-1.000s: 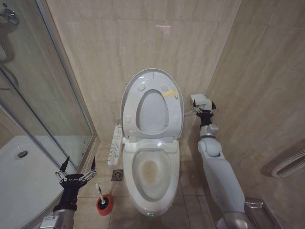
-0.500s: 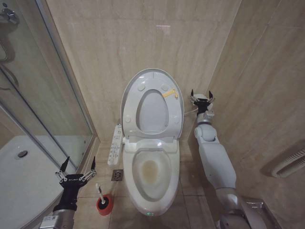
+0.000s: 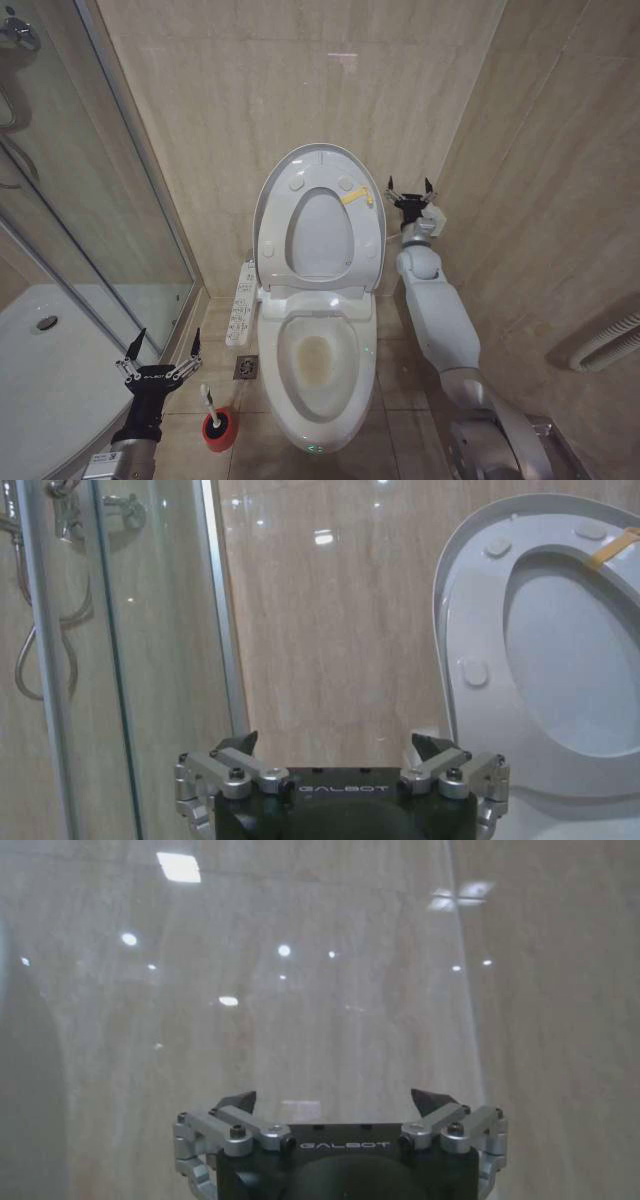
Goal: Open the toilet lid, clean the toilet bowl with a toilet brush, close the toilet lid, and flush.
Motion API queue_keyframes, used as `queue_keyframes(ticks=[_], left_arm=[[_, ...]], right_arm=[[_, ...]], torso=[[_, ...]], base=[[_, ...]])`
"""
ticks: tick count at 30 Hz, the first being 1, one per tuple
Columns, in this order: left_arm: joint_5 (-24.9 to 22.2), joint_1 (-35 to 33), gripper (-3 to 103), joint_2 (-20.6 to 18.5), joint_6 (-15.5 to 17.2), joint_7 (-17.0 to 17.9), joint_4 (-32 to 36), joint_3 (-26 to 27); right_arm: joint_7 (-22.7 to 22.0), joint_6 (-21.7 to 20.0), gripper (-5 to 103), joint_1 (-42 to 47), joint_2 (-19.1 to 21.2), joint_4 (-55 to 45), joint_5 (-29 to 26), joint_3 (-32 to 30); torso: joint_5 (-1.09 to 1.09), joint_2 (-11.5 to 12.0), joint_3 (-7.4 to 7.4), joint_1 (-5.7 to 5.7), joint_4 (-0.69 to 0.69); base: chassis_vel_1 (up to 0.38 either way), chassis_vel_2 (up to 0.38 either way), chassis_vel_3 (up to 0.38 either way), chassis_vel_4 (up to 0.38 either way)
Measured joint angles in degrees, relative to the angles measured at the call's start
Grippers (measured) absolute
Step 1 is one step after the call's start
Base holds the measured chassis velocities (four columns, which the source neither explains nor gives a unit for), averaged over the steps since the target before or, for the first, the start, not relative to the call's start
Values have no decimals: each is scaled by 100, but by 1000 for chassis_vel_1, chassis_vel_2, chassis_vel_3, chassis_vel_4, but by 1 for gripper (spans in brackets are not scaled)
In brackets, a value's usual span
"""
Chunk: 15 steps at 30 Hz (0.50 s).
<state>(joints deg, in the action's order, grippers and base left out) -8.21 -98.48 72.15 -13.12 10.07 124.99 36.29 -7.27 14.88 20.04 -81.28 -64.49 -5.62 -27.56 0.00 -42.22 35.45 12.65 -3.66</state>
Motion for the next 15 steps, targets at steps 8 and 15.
queue_keyframes(ticks=[8, 15], left_arm=[[0, 0, 100, 0, 0, 0, 0, 0], [0, 0, 100, 0, 0, -1, 0, 0]], right_arm=[[-13, -5, 100, -194, 73, 54, -86, 380], [-7, -201, 100, 225, 745, -704, -653, 917]], torso=[[0, 0, 0, 0, 1], [1, 0, -1, -1, -1]], base=[[0, 0, 0, 0], [0, 0, 0, 0]])
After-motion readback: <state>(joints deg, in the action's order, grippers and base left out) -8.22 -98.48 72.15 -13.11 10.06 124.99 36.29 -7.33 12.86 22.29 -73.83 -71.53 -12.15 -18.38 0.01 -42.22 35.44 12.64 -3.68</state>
